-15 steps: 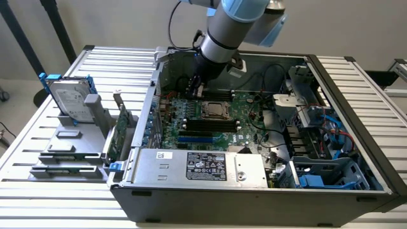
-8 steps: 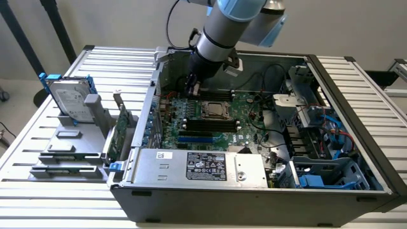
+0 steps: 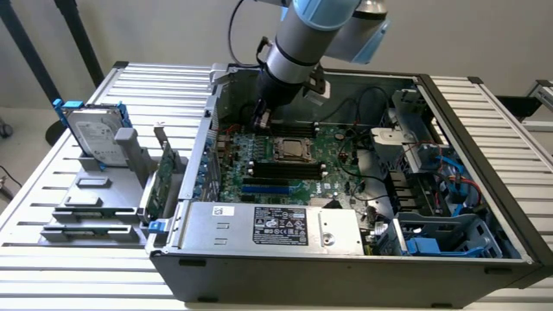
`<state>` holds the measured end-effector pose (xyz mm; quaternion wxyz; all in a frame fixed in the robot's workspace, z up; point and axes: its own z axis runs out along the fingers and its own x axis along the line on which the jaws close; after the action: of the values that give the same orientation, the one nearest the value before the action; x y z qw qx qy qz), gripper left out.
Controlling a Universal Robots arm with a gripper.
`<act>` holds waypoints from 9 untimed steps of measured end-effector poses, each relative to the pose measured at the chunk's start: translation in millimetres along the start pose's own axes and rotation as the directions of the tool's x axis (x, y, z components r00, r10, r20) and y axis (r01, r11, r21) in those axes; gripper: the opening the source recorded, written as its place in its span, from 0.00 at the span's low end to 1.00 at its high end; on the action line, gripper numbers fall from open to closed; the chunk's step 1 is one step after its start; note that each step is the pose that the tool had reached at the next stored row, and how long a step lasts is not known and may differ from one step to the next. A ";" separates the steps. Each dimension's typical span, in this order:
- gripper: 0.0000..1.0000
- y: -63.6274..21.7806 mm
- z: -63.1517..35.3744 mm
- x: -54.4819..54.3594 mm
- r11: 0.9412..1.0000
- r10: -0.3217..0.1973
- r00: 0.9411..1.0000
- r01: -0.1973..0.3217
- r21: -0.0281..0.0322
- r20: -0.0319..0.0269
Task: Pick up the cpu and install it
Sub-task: 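Close the cpu cover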
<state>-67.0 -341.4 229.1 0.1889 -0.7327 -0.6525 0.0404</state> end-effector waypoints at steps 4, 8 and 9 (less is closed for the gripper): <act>0.11 -0.1 -0.3 0.1 0.999 0.048 0.999 -0.048 -0.009 -0.017; 0.11 -0.3 -0.5 0.1 0.996 0.085 0.996 -0.085 -0.016 -0.031; 0.11 -0.5 -0.6 0.1 0.996 0.092 0.995 -0.093 -0.017 -0.035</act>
<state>-67.3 -341.4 229.8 0.1913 -0.7644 -0.6149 0.0306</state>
